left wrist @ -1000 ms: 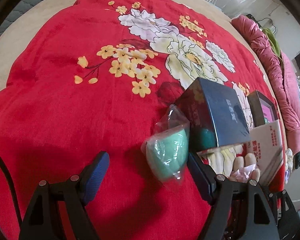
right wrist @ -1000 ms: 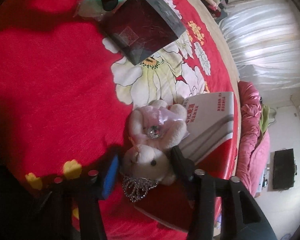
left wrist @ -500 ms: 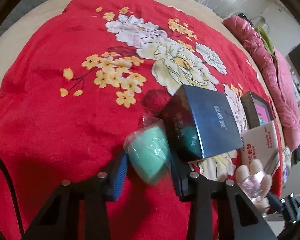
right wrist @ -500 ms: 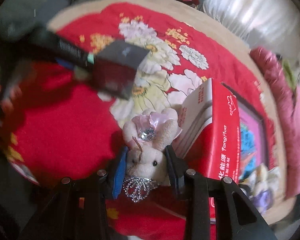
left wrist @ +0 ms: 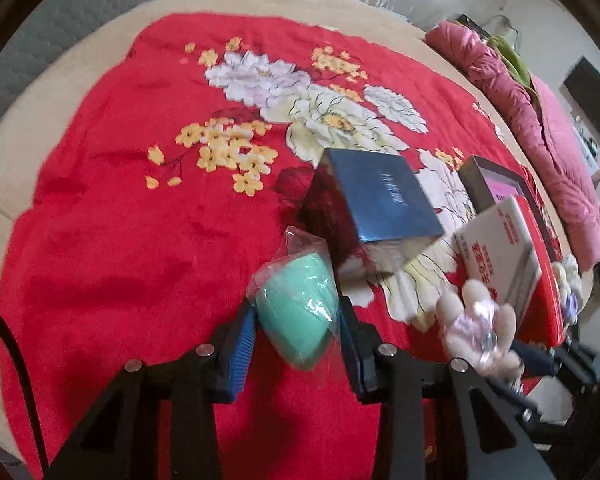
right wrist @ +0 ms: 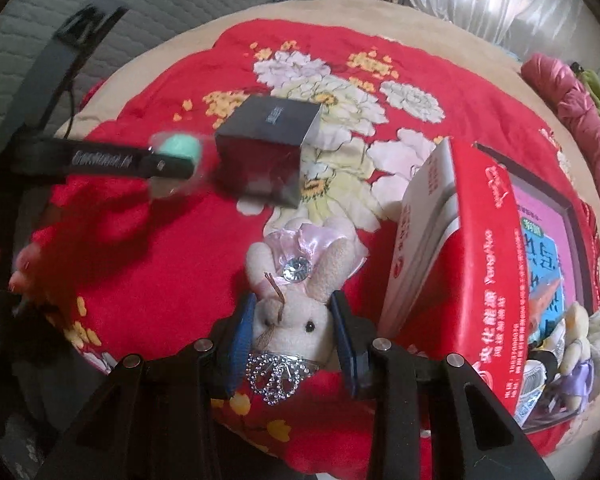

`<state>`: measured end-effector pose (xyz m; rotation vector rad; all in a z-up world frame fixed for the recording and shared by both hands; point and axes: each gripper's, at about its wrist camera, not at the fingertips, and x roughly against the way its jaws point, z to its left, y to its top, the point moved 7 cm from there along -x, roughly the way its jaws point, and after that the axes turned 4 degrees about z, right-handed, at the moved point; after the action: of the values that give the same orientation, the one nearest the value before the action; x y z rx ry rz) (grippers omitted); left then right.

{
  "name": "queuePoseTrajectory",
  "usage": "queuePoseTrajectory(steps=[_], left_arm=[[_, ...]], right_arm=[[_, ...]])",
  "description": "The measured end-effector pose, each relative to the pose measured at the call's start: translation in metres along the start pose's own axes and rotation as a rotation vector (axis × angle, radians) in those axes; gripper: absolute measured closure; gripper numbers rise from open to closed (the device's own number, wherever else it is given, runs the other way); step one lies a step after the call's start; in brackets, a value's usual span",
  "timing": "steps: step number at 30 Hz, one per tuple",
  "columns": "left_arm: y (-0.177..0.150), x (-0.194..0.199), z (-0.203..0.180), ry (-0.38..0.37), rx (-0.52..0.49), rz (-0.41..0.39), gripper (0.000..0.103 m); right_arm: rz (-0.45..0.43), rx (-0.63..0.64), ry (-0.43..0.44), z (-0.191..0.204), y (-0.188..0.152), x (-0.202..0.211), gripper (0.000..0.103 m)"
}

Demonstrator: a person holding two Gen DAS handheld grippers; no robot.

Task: Organize soft objects
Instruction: 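Lift and carry the bunny plush and green sponge bag over the tray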

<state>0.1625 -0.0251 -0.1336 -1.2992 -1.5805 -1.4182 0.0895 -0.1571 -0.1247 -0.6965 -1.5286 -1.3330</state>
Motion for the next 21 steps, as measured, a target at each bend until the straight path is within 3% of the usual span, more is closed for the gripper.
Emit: queuePoseTrajectory(steps=[6, 11, 21], left_arm=[[-0.004, 0.04, -0.032, 0.006, -0.074, -0.066, 0.063], [-0.006, 0.065, -0.07, -0.044, -0.119, -0.098, 0.063], [-0.005, 0.091, -0.139, -0.068, -0.233, -0.135, 0.063]], right_arm=[[-0.087, -0.047, -0.006, -0.015, 0.009, 0.035, 0.064], [-0.152, -0.093, -0.029, -0.036, 0.011, 0.068, 0.064], [-0.254, -0.225, -0.084, -0.096, 0.0, 0.121, 0.064]])
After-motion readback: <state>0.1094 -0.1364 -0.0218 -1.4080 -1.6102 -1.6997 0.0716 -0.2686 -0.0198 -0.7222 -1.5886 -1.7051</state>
